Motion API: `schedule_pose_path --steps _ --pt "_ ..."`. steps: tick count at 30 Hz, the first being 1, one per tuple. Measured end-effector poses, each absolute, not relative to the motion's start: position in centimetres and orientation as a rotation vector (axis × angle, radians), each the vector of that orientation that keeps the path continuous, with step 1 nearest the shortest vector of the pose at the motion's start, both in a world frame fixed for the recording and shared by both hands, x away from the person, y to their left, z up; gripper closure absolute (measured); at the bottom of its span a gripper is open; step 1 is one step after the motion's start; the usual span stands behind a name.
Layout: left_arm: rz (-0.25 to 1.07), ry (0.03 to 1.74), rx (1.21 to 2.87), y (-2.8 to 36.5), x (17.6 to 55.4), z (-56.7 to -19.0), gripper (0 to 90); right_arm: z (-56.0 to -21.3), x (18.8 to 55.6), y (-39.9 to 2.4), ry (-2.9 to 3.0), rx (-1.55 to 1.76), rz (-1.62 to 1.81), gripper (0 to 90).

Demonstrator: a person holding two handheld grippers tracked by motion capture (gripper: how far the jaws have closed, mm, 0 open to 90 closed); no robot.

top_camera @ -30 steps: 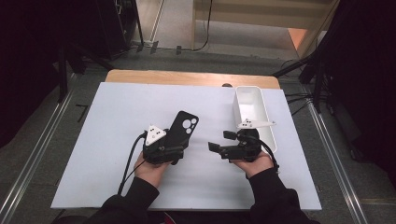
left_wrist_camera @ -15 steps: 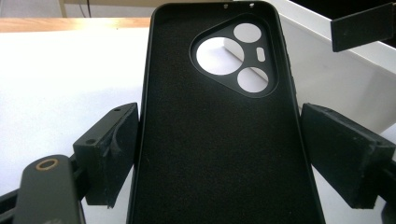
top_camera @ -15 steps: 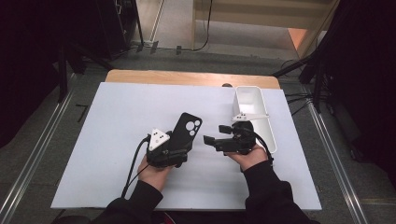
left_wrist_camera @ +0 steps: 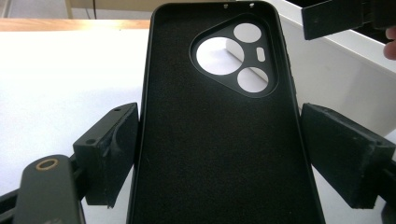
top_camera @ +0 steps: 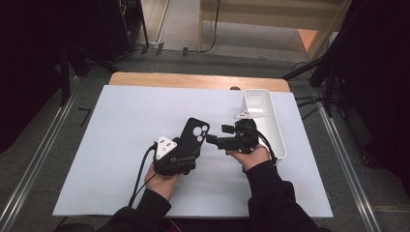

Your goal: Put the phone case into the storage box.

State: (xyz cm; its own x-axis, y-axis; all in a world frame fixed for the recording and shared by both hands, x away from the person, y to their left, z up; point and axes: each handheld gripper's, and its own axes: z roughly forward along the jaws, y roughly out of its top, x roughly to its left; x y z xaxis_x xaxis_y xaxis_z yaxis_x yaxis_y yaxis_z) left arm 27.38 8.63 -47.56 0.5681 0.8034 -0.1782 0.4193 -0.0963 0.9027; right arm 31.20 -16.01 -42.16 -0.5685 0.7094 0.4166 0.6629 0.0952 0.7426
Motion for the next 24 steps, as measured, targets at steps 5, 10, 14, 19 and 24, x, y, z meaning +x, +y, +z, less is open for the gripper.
schedule_pose_path --steps 5,10,14,19,24 --pt "0.442 1.014 1.719 8.6 27.3 -47.6 14.0 -42.4 31.8 -15.6 2.288 1.463 1.508 17.0" --pt "0.454 0.999 1.725 8.3 27.1 -47.6 14.0 -42.6 32.3 -15.2 2.297 1.469 1.517 19.3" --pt "0.45 0.994 1.715 8.2 27.0 -47.6 13.9 -42.7 32.8 -15.0 2.306 1.494 1.52 22.2" --pt "0.445 1.001 1.707 8.1 27.0 -47.7 13.9 -43.1 33.3 -14.6 2.312 1.523 1.521 24.8" --pt "0.44 0.996 1.709 8.0 26.9 -47.7 13.9 -43.3 33.8 -14.3 2.323 1.553 1.523 30.8"
